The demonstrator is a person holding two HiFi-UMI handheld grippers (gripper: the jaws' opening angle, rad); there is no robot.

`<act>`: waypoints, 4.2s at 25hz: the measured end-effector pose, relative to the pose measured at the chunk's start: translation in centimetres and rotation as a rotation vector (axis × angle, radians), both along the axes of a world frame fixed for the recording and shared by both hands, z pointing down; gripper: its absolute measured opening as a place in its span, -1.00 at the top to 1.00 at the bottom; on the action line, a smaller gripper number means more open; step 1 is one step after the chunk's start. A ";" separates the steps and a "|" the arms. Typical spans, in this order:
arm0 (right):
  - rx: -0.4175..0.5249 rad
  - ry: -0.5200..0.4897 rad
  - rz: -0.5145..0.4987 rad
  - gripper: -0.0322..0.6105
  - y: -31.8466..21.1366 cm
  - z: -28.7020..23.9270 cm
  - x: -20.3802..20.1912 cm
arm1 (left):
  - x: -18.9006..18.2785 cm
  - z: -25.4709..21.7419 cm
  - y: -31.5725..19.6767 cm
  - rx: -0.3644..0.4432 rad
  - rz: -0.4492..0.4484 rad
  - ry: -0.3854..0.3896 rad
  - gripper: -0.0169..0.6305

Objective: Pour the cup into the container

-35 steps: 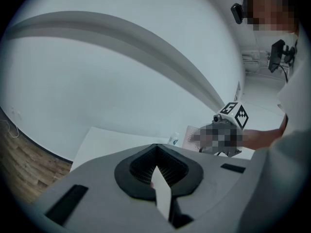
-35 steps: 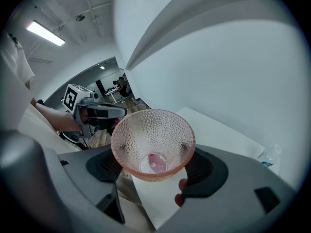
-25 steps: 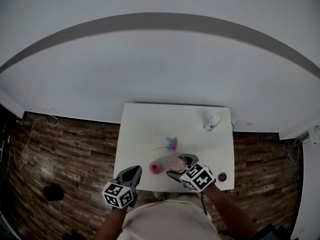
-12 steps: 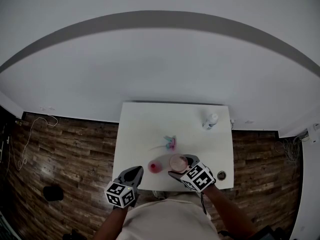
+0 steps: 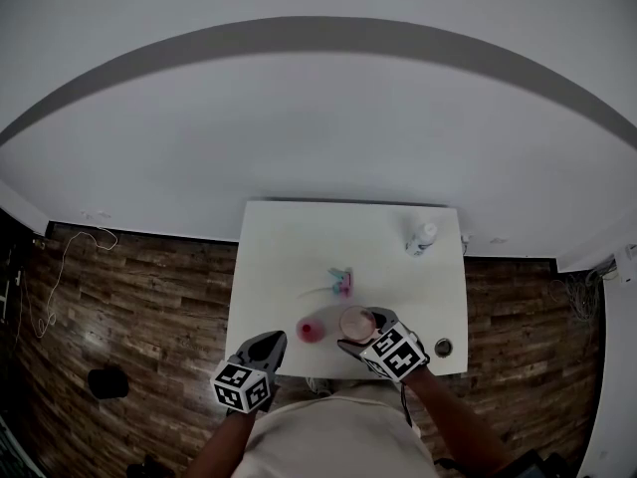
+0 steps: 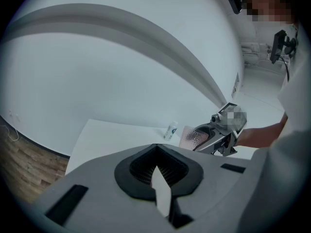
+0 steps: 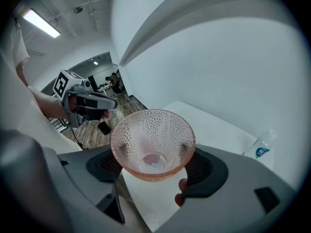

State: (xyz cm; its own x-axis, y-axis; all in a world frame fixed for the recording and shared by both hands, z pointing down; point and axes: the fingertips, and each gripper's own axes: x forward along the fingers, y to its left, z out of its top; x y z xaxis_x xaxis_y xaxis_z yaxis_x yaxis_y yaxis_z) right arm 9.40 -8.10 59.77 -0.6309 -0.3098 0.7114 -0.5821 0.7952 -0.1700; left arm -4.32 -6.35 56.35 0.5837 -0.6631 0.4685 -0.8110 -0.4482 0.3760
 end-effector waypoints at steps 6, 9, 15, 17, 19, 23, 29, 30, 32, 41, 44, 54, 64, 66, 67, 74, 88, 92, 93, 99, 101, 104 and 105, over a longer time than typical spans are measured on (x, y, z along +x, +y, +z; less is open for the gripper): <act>-0.005 0.013 0.009 -0.24 0.1 1.4 0.2 | 0.0 0.8 0.4 -0.022 0.012 -0.007 0.91; -0.011 0.014 0.014 -0.24 0.1 2.1 0.3 | 0.0 1.4 0.5 -0.042 0.022 -0.006 0.91; -0.026 0.015 0.014 -0.24 0.3 3.1 0.2 | 0.0 2.1 0.8 -0.061 0.023 -0.017 0.91; -0.032 0.020 0.010 -0.24 0.3 3.6 0.2 | 0.0 2.3 0.9 -0.067 0.025 -0.020 0.91; -0.038 0.024 0.010 -0.24 0.3 4.1 0.4 | 0.1 2.5 0.9 -0.073 0.024 -0.023 0.91; -0.050 0.018 0.019 -0.24 0.3 4.9 0.5 | -0.4 2.7 0.9 -0.079 0.008 -0.028 0.91; -0.052 0.023 0.023 -0.24 0.3 6.1 0.4 | -1.2 3.0 0.9 -0.088 -0.005 -0.040 0.91; -0.051 0.024 0.025 -0.24 0.3 6.4 0.4 | -1.3 3.0 0.9 -0.090 -0.006 -0.042 0.91; -0.046 0.028 0.029 -0.24 0.2 6.9 0.5 | -1.6 3.1 0.9 -0.092 -0.009 -0.047 0.91; -0.045 0.051 0.035 -0.24 0.1 9.7 0.8 | -1.9 3.9 0.9 -0.114 0.016 -0.074 0.91; -0.046 0.061 0.034 -0.24 0.2 10.6 0.9 | -1.7 4.1 1.1 -0.118 0.030 -0.078 0.91; -0.049 0.094 0.039 -0.24 -0.2 13.3 1.3 | -1.6 4.5 1.0 -0.133 0.061 -0.090 0.91; -0.052 0.114 0.043 -0.24 -0.3 14.8 1.0 | -1.7 4.9 0.7 -0.140 0.083 -0.102 0.91; -0.050 0.119 0.042 -0.24 -0.3 15.2 1.1 | -1.6 5.0 0.7 -0.142 0.087 -0.103 0.91; -0.049 0.121 0.042 -0.24 -0.4 15.4 1.1 | -1.5 5.1 0.6 -0.143 0.089 -0.102 0.91; -0.036 0.148 0.038 -0.24 -0.2 16.2 0.9 | -1.9 5.1 0.9 -0.148 0.095 -0.105 0.91; -0.013 0.172 0.048 -0.24 0.1 18.0 1.6 | -2.2 5.5 1.0 -0.156 0.101 -0.110 0.91; -0.002 0.188 0.042 -0.24 0.3 18.7 2.1 | -2.1 5.7 1.2 -0.157 0.105 -0.111 0.91; 0.001 0.190 0.041 -0.24 0.4 18.8 2.3 | -2.0 5.7 1.2 -0.158 0.107 -0.111 0.91; 0.022 0.180 0.049 -0.24 0.6 18.8 2.6 | -1.9 5.6 1.4 -0.157 0.111 -0.113 0.91; 0.031 0.185 0.045 -0.24 0.8 18.8 2.6 | -1.9 5.6 1.5 -0.158 0.112 -0.112 0.91; 0.042 0.197 0.037 -0.24 1.1 18.9 2.7 | -1.8 5.7 1.8 -0.158 0.115 -0.110 0.91; 0.046 0.200 0.035 -0.24 1.1 19.0 2.7 | -1.8 5.8 1.8 -0.158 0.116 -0.109 0.91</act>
